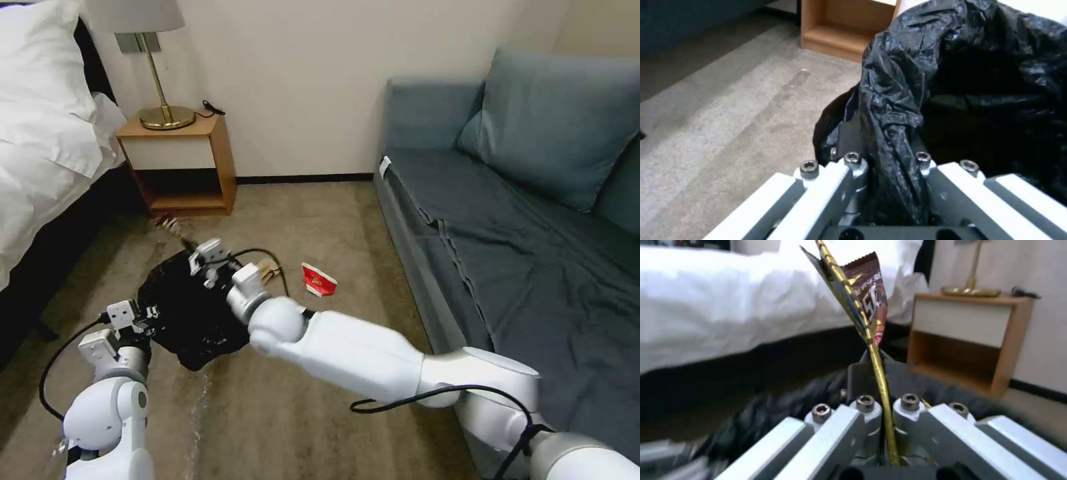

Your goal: Pick up the trash bin, then pick up the garbage on the floor and place it into the trash bin.

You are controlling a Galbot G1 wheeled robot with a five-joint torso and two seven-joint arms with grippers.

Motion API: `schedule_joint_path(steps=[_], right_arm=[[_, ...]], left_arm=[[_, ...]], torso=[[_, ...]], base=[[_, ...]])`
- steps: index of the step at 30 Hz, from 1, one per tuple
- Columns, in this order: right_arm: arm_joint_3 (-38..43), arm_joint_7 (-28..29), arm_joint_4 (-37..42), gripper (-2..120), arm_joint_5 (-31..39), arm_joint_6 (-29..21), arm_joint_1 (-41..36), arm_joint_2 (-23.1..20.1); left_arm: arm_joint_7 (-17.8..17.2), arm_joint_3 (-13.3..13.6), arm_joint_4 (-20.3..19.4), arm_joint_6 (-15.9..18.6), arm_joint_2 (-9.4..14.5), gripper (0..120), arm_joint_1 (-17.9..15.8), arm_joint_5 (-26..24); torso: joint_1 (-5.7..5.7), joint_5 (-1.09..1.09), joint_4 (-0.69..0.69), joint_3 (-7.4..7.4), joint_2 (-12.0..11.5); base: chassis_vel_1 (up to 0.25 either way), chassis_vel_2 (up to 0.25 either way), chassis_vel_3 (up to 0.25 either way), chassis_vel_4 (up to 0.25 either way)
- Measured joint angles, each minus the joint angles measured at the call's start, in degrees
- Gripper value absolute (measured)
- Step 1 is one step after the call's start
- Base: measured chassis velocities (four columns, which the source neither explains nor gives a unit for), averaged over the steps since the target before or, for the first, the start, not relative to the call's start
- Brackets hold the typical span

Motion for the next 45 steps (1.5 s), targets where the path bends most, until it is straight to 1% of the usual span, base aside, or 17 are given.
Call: schedule_joint_path(steps=[8,9,13,17,19,21,27,29,31,33,34,36,37,40,41,44,45], right_arm=[[-1.05,-0.44,-2.27,2,-3.33,-0.54,-3.63,0.01],[-1.06,-0.44,-2.26,8,-3.85,-0.63,-4.01,-0.21],[-1.04,-1.0,-1.62,16,-4.39,-0.84,-4.18,-0.78],[-0.46,-2.01,-0.4,35,-4.17,-0.98,-4.02,-1.25],[-0.28,-2.02,-0.31,37,-4.08,-0.98,-4.01,-1.23],[0.08,-1.77,0.04,51,-3.72,-0.99,-4.1,-1.18],[1.31,-0.38,1.64,67,-3.74,-0.95,-4.6,-2.22],[5.68,1.62,4.62,78,-2.99,-1.01,-5.04,-4.25],[7.78,2.18,5.97,83,-2.46,-1.59,-5.39,-5.26],[14.68,2.98,9.32,94,-2.62,-2.72,-7.43,-8.39],[14.68,2.98,9.32,94,-2.62,-2.72,-7.43,-8.39],[22.2,3.6,11.77,99,-4.37,-3.85,-10.71,-11.15],[22.2,3.6,11.77,99,-4.37,-3.85,-10.71,-11.15],[33.91,3.35,14.53,100,-7.56,-4.23,-17.87,-15.0],[33.91,3.35,14.53,100,-7.56,-4.23,-17.87,-15.0],[44.63,0.7,15.51,100,-10.93,-2.98,-26.71,-16.53],[44.63,0.7,15.51,100,-10.93,-2.98,-26.71,-16.53]], left_arm=[[-0.05,0.0,-0.58,0.01,-0.56,4,0.26,0.46],[-0.05,-0.02,-0.69,0.01,-0.57,4,0.32,0.49],[-0.05,-0.13,-0.7,0.01,-0.56,4,0.34,0.54],[-0.04,-0.22,-0.54,-0.01,-0.42,4,0.34,0.64],[-0.03,-0.22,-0.45,-0.02,-0.4,4,0.29,0.62],[-0.05,-0.12,-0.37,-0.03,-0.35,4,-0.01,0.56],[-0.06,-0.1,-0.04,0.03,0.03,4,-0.18,0.51],[-0.12,-0.26,0.46,0.08,0.87,4,-0.44,-0.05],[-0.24,-0.27,0.65,0.11,1.24,4,-0.58,-0.77],[-0.55,-0.26,1.68,0.26,2.49,4,-1.41,-3.22],[-0.55,-0.26,1.68,0.26,2.49,4,-1.41,-3.22],[-0.32,-0.23,2.22,0.41,3.36,4,-1.81,-3.94],[-0.32,-0.23,2.22,0.41,3.36,4,-1.81,-3.94],[0.4,0.27,2.34,0.69,4.15,4,-1.74,-4.31],[0.4,0.27,2.34,0.69,4.15,4,-1.74,-4.31],[1.18,-0.26,2.76,0.35,4.84,4,-1.24,-5.16],[1.18,-0.26,2.76,0.35,4.84,4,-1.24,-5.16]], torso=[[0.0,0.01,0.0,0.0,0.0],[0.0,0.01,0.0,0.0,0.0],[0.0,0.01,0.0,0.0,0.0],[0.0,0.01,0.0,0.0,0.0],[0.0,0.01,0.01,0.0,0.0],[0.0,0.01,0.01,0.0,0.0],[0.0,0.01,0.01,0.0,0.0],[0.0,0.01,0.02,0.0,0.0],[0.0,0.02,0.02,0.0,0.0],[0.0,0.02,0.0,0.0,0.0],[0.0,0.02,0.0,0.0,0.0],[0.0,0.02,-0.01,0.0,0.0],[0.0,0.02,-0.01,0.0,0.0],[0.0,0.02,-0.01,0.0,0.0],[0.0,0.02,-0.01,0.0,0.0],[0.0,0.02,-0.01,0.0,0.0],[0.0,0.02,-0.01,0.0,0.0]], base=[[0.0,0.0,0.0,0.0],[0.0,0.0,0.0,0.0],[0.0,0.0,0.0,0.0],[0.0,0.0,0.0,0.0],[0.0,0.0,0.0,0.0],[0.0,0.0,0.0,0.0],[0.0,0.0,0.0,0.0],[0.0,0.0,0.0,0.0],[0.0,0.0,0.0,0.0],[0.0,0.0,0.0,0.0],[0.0,0.0,0.0,0.0],[0.0,0.0,0.0,0.0],[0.0,0.0,0.0,0.0],[0.0,0.0,0.0,0.0],[0.0,0.0,0.0,0.0],[0.0,0.0,0.0,0.0],[0.0,0.0,0.0,0.0]])
